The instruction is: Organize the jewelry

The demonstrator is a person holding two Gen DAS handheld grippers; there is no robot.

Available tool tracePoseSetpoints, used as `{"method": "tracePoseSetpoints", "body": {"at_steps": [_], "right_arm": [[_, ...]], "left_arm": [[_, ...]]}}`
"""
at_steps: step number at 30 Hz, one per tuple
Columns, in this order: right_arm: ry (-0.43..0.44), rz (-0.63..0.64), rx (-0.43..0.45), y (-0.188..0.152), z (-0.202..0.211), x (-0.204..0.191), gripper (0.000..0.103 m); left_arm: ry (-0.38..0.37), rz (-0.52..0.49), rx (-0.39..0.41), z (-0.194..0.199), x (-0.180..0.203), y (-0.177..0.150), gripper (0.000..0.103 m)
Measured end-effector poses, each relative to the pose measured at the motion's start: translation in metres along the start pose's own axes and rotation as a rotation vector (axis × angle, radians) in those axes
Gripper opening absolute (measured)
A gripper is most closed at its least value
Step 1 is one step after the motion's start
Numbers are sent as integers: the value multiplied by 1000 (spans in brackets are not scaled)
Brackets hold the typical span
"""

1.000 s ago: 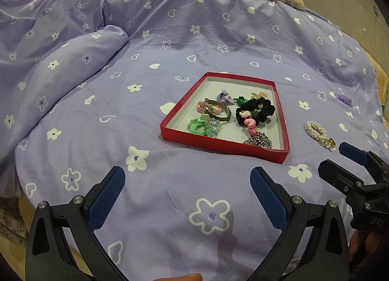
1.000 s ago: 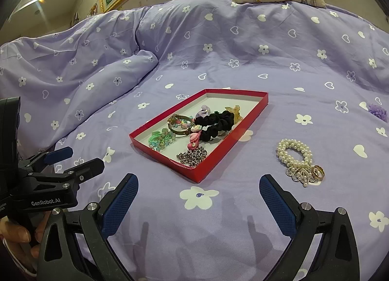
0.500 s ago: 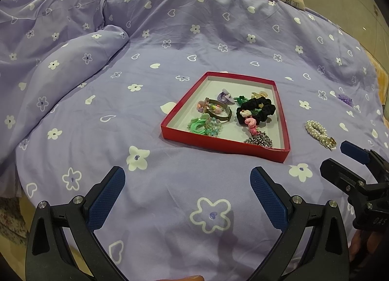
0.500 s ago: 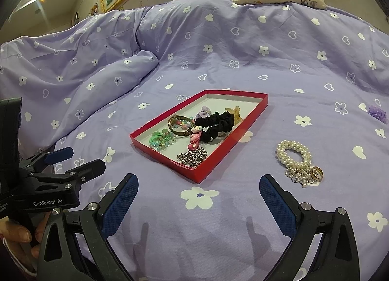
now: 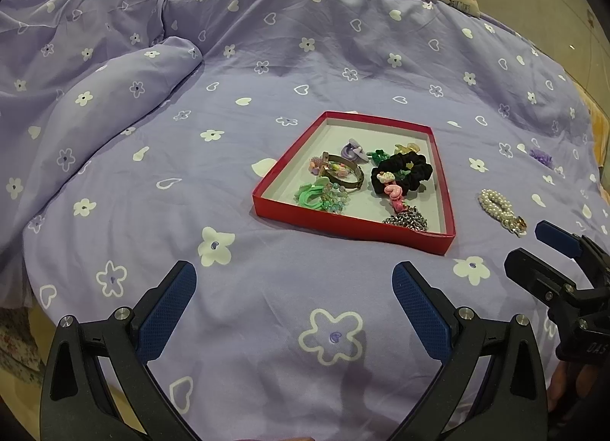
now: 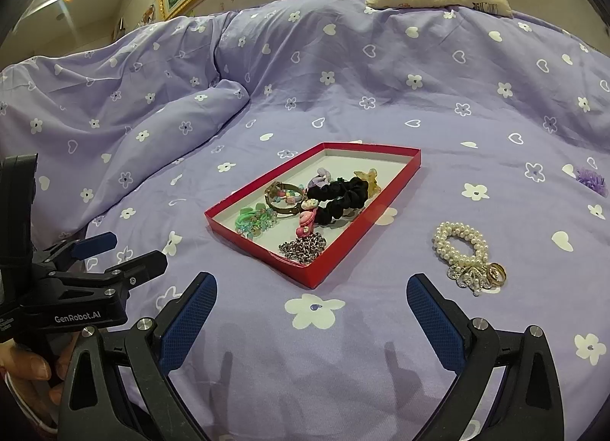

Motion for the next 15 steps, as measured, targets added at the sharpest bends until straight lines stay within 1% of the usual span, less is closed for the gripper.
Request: {"method": "tracePoseSetpoints", "body": {"at_steps": [15], "right_arm": [[4,6,5,6,4,-1,101]], "left_arm": [[0,-3,6,0,1,0,103]]}}
Point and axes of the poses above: each gripper's, at about its wrist camera, not at the fingertips, and z roughly against the way its jaws point, x to its right, y to its top, the point moved 7 cm from there along -z, roughly the way its jaws point, and after that the axes turned 3 degrees about z, right-handed, at the moved point
